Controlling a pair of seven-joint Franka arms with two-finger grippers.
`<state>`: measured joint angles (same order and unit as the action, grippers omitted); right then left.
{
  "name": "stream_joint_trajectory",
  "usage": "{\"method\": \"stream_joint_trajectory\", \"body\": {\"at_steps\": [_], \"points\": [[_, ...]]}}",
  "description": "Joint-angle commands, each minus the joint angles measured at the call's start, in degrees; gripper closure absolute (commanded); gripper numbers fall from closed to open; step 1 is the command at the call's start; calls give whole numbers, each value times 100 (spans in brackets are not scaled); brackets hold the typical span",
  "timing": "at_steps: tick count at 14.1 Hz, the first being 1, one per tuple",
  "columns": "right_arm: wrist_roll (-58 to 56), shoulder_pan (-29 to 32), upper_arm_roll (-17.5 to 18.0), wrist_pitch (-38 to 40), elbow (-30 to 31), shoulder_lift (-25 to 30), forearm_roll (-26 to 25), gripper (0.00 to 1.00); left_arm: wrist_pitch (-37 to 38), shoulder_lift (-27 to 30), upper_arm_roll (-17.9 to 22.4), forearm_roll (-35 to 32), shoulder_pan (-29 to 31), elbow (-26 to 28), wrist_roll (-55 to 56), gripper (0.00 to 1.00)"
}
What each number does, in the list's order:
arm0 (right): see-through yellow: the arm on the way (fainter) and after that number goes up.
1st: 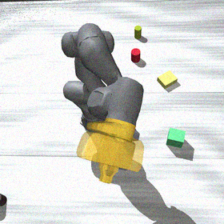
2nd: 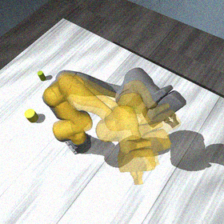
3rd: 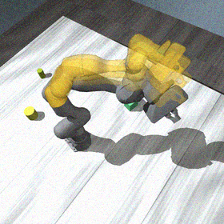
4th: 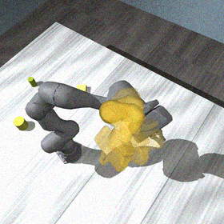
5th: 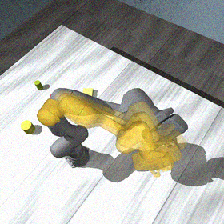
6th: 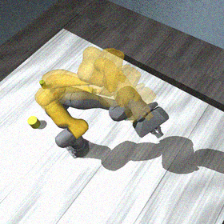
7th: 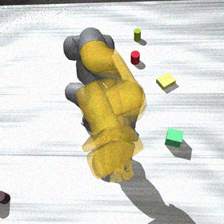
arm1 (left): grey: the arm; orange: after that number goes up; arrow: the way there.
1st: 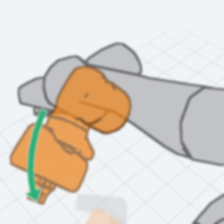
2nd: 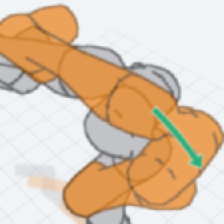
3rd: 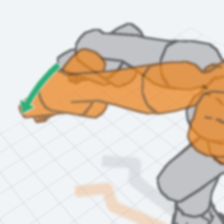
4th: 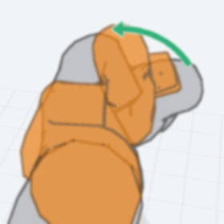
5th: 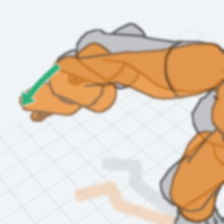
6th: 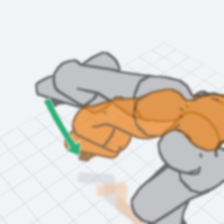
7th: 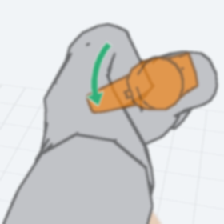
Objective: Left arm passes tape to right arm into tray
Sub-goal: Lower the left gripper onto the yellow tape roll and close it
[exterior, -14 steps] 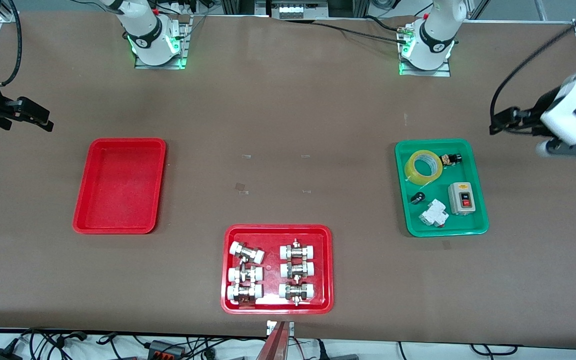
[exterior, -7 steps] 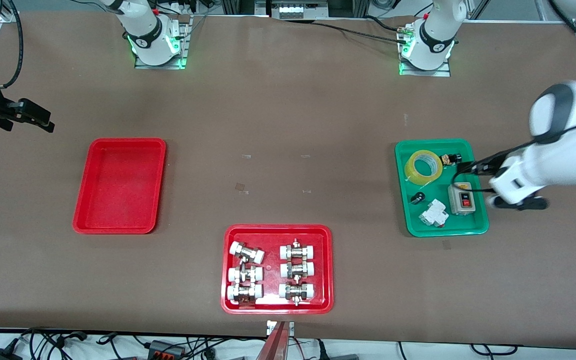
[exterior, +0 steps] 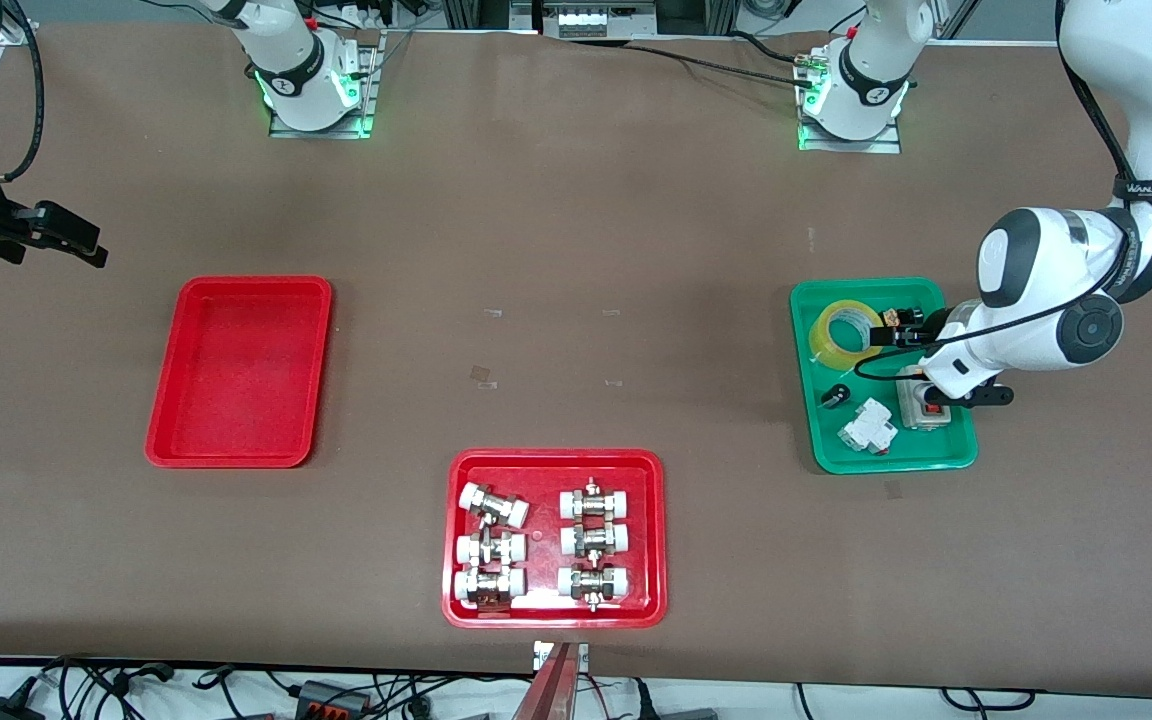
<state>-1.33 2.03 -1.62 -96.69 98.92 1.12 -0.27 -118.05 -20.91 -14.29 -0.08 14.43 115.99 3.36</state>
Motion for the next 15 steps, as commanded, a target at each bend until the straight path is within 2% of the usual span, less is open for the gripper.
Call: {"method": "stream_joint_trajectory", "body": {"at_steps": [1,5,11,13,15], "points": [[-104,44,12,28,31,46,19,0,-482,131,-30,52,69,450,85,0],[-113,35,12,28,31,46,19,0,-482,35,-47,43,-19,512,516,0],[-122,35,12,10,31,37,19,0,-702,-53,-47,43,-72,741,929,9],[-113,35,12,19,31,37,19,0,-702,-62,-47,43,-98,767,965,15],[-113,35,12,19,31,37,19,0,-711,-62,-47,43,-98,794,965,30]]}}
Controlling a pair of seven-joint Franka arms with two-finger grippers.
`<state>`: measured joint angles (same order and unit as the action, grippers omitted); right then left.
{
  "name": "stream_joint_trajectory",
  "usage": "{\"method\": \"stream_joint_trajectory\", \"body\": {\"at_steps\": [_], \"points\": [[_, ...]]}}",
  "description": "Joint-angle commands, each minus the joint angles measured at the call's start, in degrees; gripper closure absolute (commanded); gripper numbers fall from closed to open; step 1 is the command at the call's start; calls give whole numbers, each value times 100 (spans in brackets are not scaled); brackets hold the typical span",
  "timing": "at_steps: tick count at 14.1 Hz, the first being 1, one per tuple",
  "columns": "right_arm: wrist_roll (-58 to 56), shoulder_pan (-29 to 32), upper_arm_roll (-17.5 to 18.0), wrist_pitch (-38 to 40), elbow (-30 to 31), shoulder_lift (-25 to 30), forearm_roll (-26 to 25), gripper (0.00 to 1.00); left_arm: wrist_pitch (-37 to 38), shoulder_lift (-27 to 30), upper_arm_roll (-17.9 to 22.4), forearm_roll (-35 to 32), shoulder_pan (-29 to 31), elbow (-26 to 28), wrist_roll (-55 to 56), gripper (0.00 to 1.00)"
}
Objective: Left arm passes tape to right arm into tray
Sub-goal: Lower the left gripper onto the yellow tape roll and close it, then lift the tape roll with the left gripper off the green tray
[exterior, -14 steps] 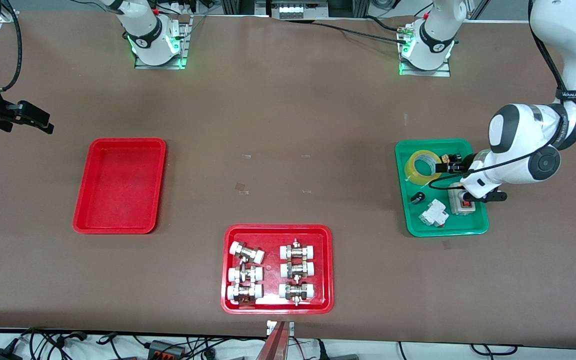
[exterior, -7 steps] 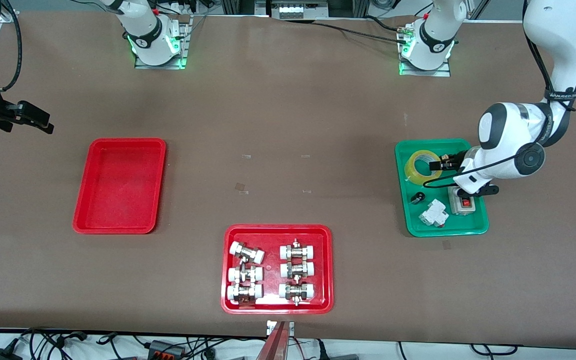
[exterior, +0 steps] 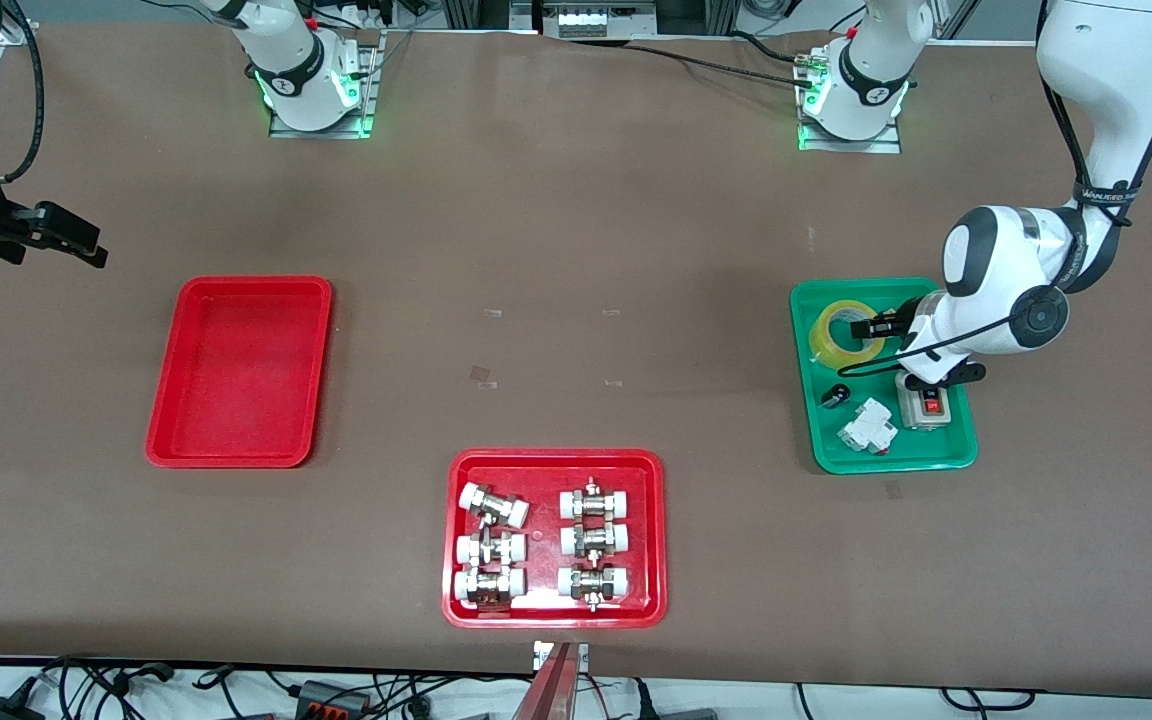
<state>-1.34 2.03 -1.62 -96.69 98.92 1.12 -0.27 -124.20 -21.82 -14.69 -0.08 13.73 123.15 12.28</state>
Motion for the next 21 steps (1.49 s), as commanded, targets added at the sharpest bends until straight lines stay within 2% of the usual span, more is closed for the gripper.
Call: {"method": "stream_joint_trajectory", "body": {"at_steps": [1,5,6,7,12,14,15,19,21], "points": [[-112,34,12,19,31,37,19,0,-96,29,-7,43,-28,78,64,46],[-112,34,12,27,31,37,19,0,-96,37,-16,43,-28,95,-24,79],[-112,34,12,27,31,37,19,0,-87,55,-16,43,-28,86,-24,91],[-112,34,12,27,31,37,19,0,-78,72,-16,34,-28,69,-32,99],[-112,34,12,27,31,37,19,0,1,344,-16,34,-11,16,-357,99],[-112,34,12,27,31,37,19,0,437,625,-25,34,-11,-184,-646,99],[-112,34,12,27,31,37,19,0,901,661,-25,34,-11,-473,-743,99],[-112,34,12,10,31,37,27,0,3055,635,-25,34,-238,-2213,-1078,99],[-103,43,12,1,31,11,62,0,4100,731,-42,104,-248,-3274,-1270,99]]}}
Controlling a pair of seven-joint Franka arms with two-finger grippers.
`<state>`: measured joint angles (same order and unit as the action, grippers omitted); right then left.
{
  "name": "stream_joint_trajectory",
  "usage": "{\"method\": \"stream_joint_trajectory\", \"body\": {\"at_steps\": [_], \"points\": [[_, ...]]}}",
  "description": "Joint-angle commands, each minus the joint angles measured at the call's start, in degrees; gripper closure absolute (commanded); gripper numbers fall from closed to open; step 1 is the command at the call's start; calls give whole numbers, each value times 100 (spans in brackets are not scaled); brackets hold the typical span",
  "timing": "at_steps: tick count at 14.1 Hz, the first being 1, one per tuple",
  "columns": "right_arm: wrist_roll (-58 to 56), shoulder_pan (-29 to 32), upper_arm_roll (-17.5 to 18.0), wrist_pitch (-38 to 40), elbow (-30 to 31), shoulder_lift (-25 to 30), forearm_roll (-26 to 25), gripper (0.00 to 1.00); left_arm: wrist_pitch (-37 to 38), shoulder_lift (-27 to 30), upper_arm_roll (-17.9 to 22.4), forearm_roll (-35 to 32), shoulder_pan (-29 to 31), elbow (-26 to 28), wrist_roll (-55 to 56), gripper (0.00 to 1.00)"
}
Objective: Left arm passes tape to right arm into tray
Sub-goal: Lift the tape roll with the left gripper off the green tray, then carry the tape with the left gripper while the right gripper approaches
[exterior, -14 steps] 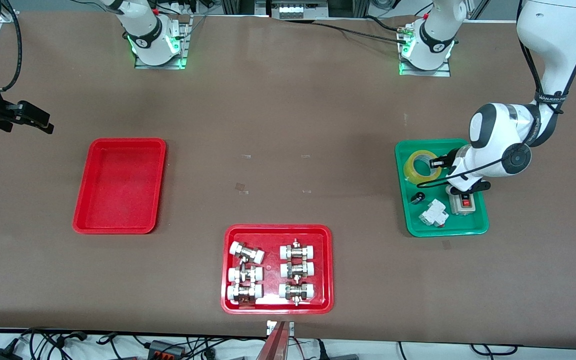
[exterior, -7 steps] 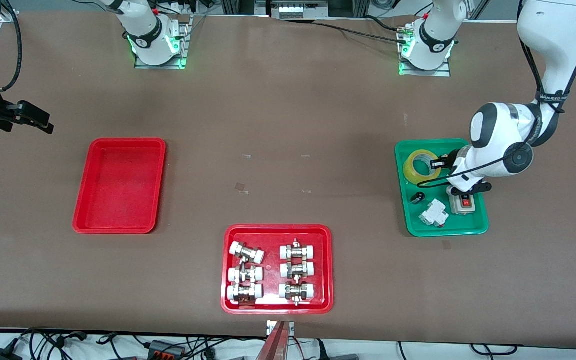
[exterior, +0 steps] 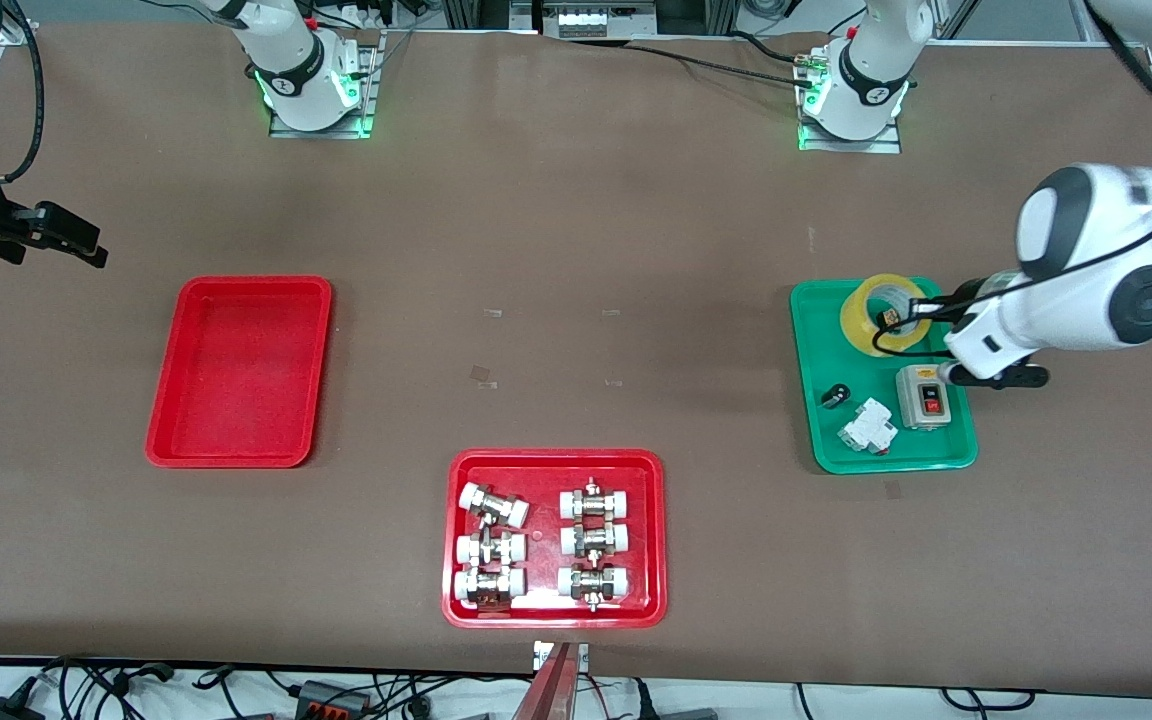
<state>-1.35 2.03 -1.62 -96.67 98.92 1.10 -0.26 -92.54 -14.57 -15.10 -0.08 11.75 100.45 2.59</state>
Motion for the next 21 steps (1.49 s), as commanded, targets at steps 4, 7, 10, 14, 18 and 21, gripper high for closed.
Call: {"method": "stream_joint_trajectory", "body": {"at_steps": [4,7,10,14,18,21], "points": [[-112,17,38,17,22,-57,70,0,1615,130,-98,754,-33,-1975,-1031,99],[-102,-27,56,104,-48,-241,123,0,1590,-1,-492,1060,-147,-1985,-1217,99],[-103,-281,65,166,-57,-591,132,0,1090,-441,-740,1598,-777,-2055,-537,100],[-383,-475,65,183,-285,-1128,604,0,3,-1028,-740,2043,-1771,-2205,857,99],[-401,-686,74,193,-515,-1279,1507,0,-1553,-1706,-740,2697,-2413,-2187,1252,99],[-707,-695,109,167,-515,-1550,2589,0,-2547,-1978,-740,2724,-2773,-2170,2049,99]]}}
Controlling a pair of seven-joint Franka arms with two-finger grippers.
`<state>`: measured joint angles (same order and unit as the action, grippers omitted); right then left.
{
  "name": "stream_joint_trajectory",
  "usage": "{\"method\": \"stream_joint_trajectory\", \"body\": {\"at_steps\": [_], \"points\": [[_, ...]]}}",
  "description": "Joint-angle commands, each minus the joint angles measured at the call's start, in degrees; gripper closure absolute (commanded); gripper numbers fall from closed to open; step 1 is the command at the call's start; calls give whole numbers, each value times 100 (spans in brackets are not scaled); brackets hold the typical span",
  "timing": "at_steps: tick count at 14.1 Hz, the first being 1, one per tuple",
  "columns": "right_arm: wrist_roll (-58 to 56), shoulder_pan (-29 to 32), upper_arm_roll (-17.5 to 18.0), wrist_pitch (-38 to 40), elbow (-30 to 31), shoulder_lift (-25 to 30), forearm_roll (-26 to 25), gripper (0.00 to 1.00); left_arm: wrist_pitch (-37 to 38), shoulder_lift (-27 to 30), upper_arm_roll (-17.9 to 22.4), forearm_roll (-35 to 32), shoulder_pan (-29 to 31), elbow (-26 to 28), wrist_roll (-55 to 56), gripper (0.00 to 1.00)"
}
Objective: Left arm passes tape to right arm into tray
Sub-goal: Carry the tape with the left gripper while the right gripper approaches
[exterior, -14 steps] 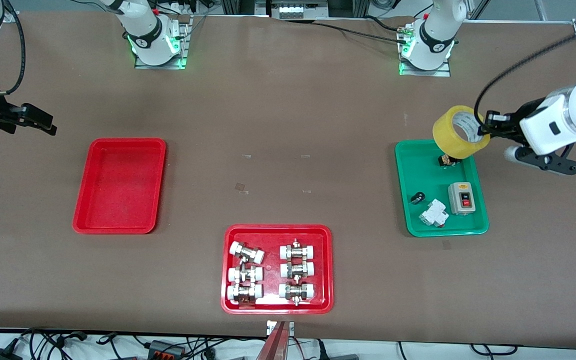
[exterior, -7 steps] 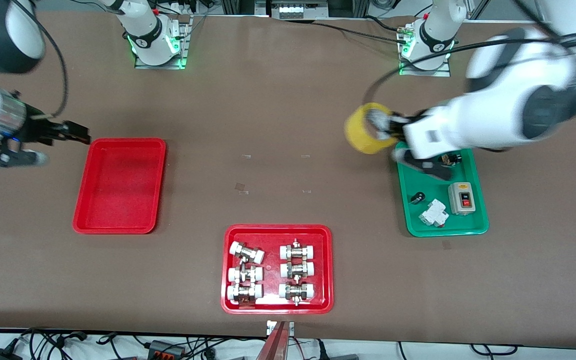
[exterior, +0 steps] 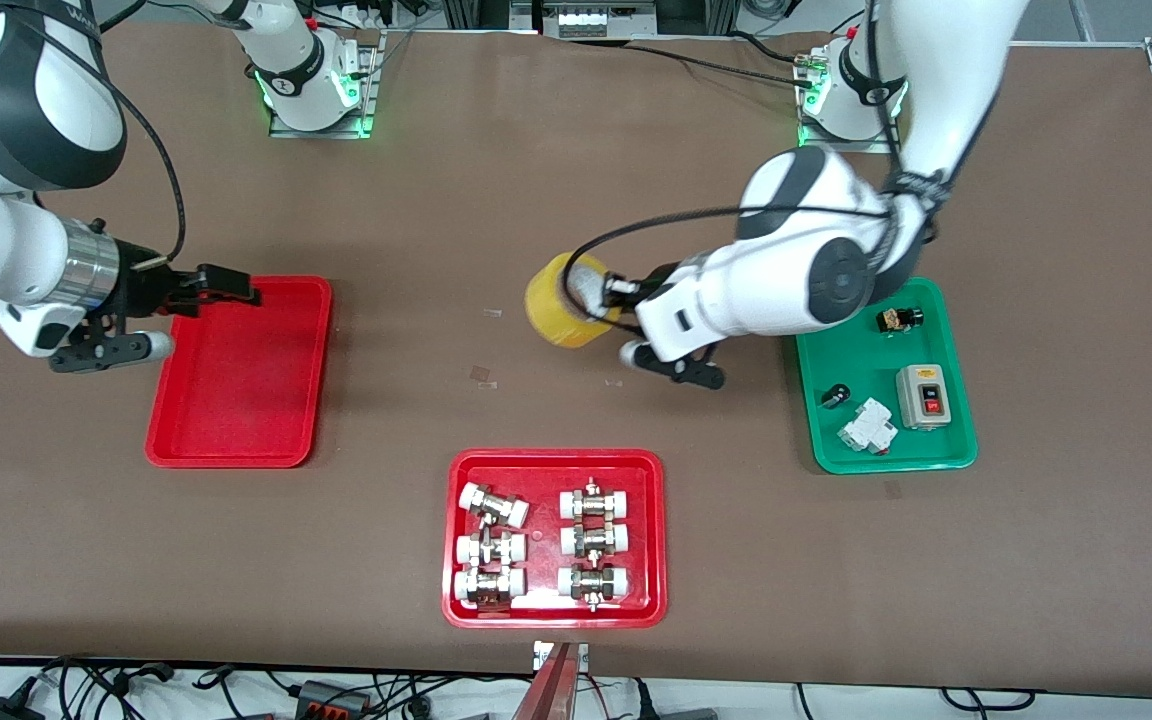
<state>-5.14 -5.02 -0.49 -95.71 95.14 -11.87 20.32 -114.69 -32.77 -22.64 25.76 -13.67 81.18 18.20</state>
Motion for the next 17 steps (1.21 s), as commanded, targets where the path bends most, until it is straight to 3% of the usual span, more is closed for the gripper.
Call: {"method": "stream_joint_trajectory", "body": {"at_steps": [1,7,13,17], "points": [[-625,2,-4,35,-136,-367,908,0,-700,-264,14,148,-380,-243,796,99],[-1961,-314,-4,-123,-320,-939,2492,0,-2179,-669,22,130,-1066,-207,1836,99],[-2315,-885,-12,-544,-461,-1326,2715,0,-2488,-783,22,139,-1225,-243,2434,99],[-3053,-913,-12,-721,-470,-1660,2793,0,-2488,-766,23,104,-1217,-243,2689,99]]}}
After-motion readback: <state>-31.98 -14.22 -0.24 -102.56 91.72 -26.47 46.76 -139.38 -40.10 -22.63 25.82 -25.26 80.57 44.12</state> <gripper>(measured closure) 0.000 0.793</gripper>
